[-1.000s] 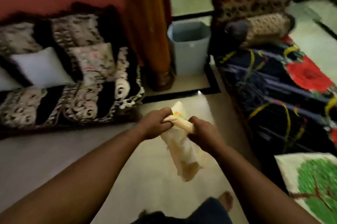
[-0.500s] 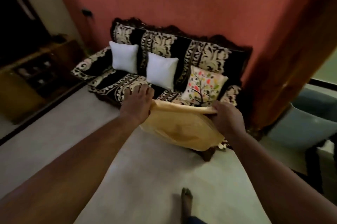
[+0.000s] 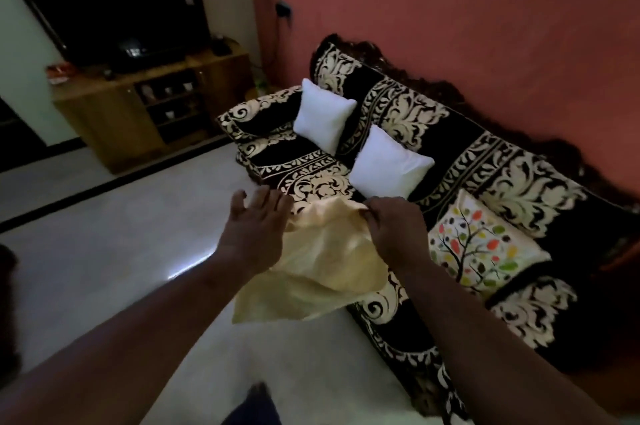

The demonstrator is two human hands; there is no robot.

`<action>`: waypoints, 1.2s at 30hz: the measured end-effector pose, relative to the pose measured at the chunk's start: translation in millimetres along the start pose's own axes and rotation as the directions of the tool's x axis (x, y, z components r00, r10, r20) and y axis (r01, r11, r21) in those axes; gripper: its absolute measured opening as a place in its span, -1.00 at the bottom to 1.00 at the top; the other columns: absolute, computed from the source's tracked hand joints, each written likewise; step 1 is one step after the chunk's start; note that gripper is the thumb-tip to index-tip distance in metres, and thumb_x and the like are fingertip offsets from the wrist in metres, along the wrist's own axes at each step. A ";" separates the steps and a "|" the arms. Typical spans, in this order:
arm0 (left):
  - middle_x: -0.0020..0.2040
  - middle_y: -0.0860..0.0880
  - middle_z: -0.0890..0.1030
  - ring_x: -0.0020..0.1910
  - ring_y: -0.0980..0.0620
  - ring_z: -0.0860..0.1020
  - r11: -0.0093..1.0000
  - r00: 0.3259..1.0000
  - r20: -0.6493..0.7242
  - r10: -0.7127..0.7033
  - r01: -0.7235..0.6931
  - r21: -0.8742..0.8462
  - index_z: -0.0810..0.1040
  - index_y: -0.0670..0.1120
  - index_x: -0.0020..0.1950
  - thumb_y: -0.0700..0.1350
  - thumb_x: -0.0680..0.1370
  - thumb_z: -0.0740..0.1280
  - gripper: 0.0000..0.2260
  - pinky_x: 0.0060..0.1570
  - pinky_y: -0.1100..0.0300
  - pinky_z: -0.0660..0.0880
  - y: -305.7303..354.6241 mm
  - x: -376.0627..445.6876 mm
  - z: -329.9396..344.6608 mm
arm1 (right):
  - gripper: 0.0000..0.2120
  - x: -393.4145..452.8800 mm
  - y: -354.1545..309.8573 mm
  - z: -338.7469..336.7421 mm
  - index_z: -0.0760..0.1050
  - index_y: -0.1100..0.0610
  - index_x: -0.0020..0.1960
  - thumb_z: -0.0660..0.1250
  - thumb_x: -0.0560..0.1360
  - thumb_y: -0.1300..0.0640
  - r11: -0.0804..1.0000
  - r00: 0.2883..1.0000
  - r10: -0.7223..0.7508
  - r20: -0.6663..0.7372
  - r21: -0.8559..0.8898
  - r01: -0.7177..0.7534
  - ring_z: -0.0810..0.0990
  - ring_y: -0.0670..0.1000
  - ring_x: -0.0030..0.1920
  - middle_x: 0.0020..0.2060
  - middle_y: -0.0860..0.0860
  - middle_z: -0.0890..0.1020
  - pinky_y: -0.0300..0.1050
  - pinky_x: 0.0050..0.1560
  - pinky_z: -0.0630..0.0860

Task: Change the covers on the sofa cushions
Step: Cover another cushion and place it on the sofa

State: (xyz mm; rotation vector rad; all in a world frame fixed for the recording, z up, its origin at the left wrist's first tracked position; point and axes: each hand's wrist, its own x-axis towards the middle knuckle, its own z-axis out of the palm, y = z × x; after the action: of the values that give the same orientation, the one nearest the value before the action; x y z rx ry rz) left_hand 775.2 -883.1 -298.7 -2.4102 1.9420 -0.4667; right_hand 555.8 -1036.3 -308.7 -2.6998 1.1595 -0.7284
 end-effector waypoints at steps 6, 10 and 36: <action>0.36 -0.05 0.53 0.36 -0.12 0.48 0.905 0.949 0.296 -0.112 0.220 -0.363 0.06 0.08 0.60 0.27 0.43 0.38 -0.15 0.34 -0.15 0.33 -20.3 95.8 41.3 | -0.85 104.9 -32.7 82.4 0.64 -0.07 0.04 0.43 0.47 0.07 0.976 0.975 -0.209 -0.071 0.050 0.213 0.56 0.07 0.09 -0.06 -0.13 0.69 0.13 0.16 0.41; 0.00 -0.02 0.67 0.01 -0.11 0.63 0.713 0.929 0.318 -0.187 0.351 -0.606 0.55 0.05 0.12 0.04 0.57 0.29 -0.83 -0.10 0.08 0.52 -61.6 169.1 88.1 | -0.77 174.1 -38.6 126.6 0.62 -0.04 0.12 0.36 0.48 -0.01 0.986 0.972 -0.145 -0.185 0.057 0.158 0.54 0.14 0.22 0.14 -0.04 0.64 0.22 0.26 0.37; -0.01 -0.08 0.72 -0.04 -0.12 0.68 -0.121 0.417 0.860 -0.295 0.876 -0.467 0.66 -0.02 0.15 0.13 0.62 0.33 -0.72 0.06 -0.11 0.63 -77.4 522.0 324.1 | -0.38 431.0 281.9 384.6 0.39 0.02 0.42 0.37 0.50 -0.31 0.642 0.545 0.547 0.636 0.099 -0.760 0.56 0.16 0.21 0.20 0.10 0.60 0.03 0.16 0.51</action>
State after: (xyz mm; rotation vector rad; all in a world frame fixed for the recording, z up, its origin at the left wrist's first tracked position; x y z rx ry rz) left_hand 1022.7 -1422.1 -477.2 -3.3489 0.4035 1.8935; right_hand 808.2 -1570.8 -561.3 -1.7032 1.5227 0.0021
